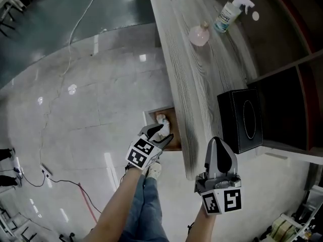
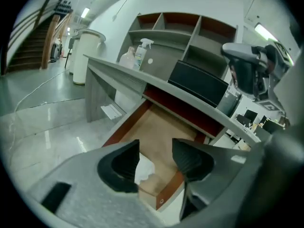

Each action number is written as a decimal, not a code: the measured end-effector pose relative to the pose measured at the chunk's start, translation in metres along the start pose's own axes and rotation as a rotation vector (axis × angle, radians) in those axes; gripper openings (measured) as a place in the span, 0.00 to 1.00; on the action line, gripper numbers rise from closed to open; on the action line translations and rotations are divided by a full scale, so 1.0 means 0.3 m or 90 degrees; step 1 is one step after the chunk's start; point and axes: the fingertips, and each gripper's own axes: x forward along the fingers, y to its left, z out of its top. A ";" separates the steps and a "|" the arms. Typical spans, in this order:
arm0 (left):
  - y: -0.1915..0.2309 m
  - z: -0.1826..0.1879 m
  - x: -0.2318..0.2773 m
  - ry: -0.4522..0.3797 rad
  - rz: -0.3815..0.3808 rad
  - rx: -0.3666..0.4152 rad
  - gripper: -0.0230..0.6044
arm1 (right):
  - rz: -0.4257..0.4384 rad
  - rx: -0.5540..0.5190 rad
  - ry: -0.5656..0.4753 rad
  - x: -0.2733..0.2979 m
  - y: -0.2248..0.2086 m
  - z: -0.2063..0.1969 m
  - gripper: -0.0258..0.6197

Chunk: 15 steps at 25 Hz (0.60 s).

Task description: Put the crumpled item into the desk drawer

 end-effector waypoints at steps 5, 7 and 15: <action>0.003 0.073 -0.091 -0.038 0.027 0.014 0.33 | -0.002 0.004 -0.019 -0.010 -0.012 0.061 0.05; 0.008 0.175 -0.178 -0.083 0.048 0.023 0.28 | -0.001 -0.001 -0.032 -0.014 -0.005 0.118 0.05; -0.055 0.795 -0.654 -0.325 0.124 0.106 0.11 | 0.012 -0.037 -0.105 -0.055 0.069 0.458 0.05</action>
